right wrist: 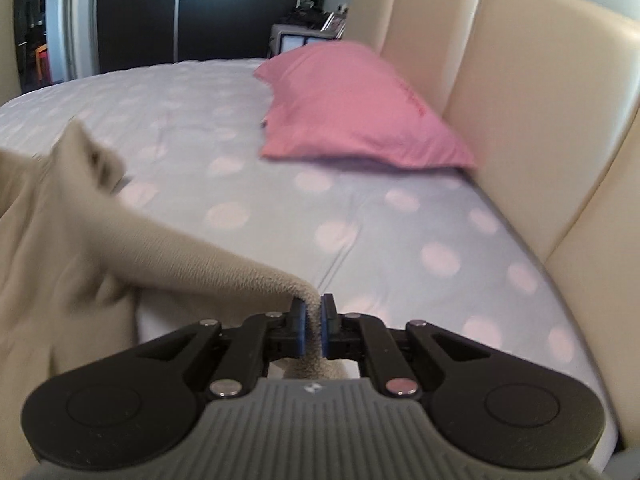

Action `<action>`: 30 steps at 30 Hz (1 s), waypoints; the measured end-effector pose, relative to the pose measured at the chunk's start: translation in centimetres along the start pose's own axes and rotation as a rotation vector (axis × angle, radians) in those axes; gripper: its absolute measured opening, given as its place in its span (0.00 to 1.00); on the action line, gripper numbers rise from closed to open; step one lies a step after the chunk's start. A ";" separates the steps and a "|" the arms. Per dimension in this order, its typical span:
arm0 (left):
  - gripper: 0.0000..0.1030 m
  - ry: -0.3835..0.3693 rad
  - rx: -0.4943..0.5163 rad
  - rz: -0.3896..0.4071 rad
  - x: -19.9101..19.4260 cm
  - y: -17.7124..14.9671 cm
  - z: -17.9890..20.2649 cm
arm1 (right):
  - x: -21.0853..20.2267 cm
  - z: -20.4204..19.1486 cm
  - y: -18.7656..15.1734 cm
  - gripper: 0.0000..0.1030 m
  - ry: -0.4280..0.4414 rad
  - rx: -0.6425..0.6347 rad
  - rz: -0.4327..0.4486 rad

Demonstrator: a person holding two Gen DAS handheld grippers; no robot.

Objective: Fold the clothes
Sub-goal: 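Grasp the hoodie hem with the left tool while the right tool grasps it too, then flick the hoodie up and lay it flat, opening both tools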

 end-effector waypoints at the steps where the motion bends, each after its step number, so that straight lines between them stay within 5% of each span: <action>1: 0.05 0.025 -0.019 0.005 0.5 1.3 -1.1 | 0.6 0.5 1.1 0.08 -0.020 -0.002 0.005; 8: 0.05 0.198 -0.069 -0.022 6.3 5.3 -6.5 | 5.8 4.0 6.3 0.08 -0.188 -0.017 -0.001; 15: 0.06 0.280 -0.083 -0.080 12.9 2.7 -7.3 | 12.3 4.5 4.2 0.08 -0.287 -0.059 -0.103; 18: 0.12 0.273 -0.030 -0.055 13.1 2.5 -6.3 | 13.0 4.5 3.2 0.12 -0.284 -0.061 -0.104; 20: 0.18 0.261 -0.015 -0.045 12.3 2.5 -5.9 | 12.6 4.7 3.2 0.31 -0.273 -0.056 -0.090; 22: 0.28 0.248 0.001 -0.034 11.4 2.5 -5.6 | 11.7 5.0 3.1 0.39 -0.266 -0.052 -0.076; 30: 0.43 0.076 0.096 0.035 4.3 -0.5 -1.3 | 4.3 4.5 1.3 0.42 -0.135 -0.009 0.017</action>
Point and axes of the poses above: each gripper's, at about its wrist camera, not at the fingertips, and x roughly the way its jaws point, z to its right, y to its top, the point moved 8 cm from there along x, roughly the way its jaws point, and after that the axes turned 2 degrees about z, right-handed, at the moved point
